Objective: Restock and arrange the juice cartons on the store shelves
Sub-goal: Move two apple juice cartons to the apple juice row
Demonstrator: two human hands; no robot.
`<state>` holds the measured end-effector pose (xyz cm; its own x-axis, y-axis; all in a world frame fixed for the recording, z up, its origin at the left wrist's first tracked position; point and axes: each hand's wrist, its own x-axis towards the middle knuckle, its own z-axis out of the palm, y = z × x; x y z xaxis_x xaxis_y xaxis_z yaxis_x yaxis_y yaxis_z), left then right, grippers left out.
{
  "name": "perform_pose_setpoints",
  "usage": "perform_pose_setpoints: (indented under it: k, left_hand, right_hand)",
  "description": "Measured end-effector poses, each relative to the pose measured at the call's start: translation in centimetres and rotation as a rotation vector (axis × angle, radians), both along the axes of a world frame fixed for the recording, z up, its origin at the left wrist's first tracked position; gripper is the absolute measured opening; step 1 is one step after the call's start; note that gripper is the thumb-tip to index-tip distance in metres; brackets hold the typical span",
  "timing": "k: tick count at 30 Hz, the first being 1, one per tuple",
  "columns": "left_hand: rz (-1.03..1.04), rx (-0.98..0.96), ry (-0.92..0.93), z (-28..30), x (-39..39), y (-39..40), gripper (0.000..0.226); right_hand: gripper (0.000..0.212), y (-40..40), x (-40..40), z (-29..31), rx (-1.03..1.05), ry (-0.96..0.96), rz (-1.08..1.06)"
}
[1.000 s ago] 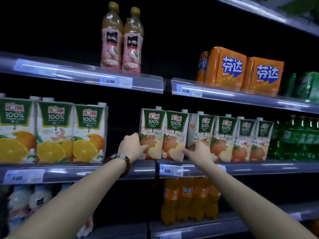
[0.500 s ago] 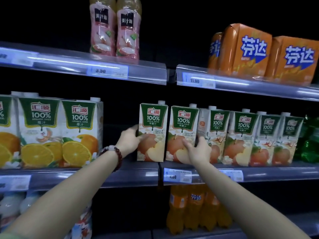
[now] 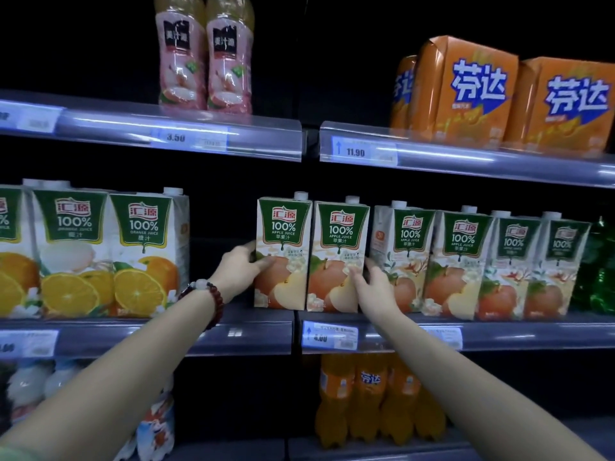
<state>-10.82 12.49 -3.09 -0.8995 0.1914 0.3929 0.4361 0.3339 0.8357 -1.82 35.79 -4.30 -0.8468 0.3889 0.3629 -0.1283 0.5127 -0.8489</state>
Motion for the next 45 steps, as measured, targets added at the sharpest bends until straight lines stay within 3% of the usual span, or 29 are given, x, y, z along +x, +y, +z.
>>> perform_pose_setpoints:
  k: [5,9,16,23,28,35,45]
  left_hand:
    - [-0.049,0.008,0.016,-0.2,0.9,0.4,0.038]
    - [-0.063,0.019,0.009,-0.3,1.5,1.4,0.042]
    - [0.021,0.024,-0.001,-0.5,2.0,2.0,0.036]
    - [0.067,0.003,0.018,-0.5,2.5,2.6,0.032]
    - [0.062,0.012,0.028,-0.5,3.6,3.3,0.026]
    - [0.107,0.003,-0.003,-0.1,4.7,3.9,0.028]
    - [0.173,-0.015,-0.026,-0.2,4.8,4.2,0.023]
  right_hand:
    - [0.014,-0.2,-0.1,-0.1,-0.041,0.023,-0.091]
    - [0.023,1.4,1.0,-0.1,0.056,0.047,-0.110]
    - [0.018,1.6,1.3,0.7,0.207,-0.008,-0.113]
    - [0.034,4.1,3.3,1.9,0.551,0.050,-0.336]
    - [0.044,5.6,3.7,0.8,0.456,0.000,-0.377]
    - [0.089,5.9,3.7,-0.4,0.482,-0.027,-0.370]
    - [0.087,7.5,4.4,-2.2,0.414,-0.052,-0.146]
